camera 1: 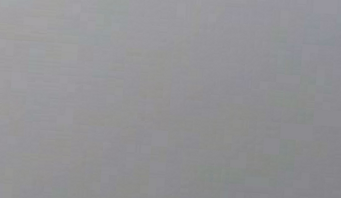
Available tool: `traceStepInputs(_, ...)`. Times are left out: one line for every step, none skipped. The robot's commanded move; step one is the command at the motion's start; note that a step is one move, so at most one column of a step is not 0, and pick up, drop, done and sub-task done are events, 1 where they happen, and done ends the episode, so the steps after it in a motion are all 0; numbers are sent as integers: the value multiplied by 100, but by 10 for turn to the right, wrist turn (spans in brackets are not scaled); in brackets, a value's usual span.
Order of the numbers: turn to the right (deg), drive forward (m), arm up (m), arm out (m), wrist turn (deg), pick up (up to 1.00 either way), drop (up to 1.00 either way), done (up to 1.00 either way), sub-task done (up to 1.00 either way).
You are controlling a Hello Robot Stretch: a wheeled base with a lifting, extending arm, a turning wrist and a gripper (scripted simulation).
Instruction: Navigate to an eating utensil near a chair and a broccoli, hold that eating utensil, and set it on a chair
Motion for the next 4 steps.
traceStepInputs(120,0,0,0,0,0,0,0,0)
traceStepInputs(0,20,0,0,0,0,0,0,0)
traceStepInputs(-450,0,0,0,0,0,0,0,0)
traceStepInputs(-90,0,0,0,0,0,0,0,0)
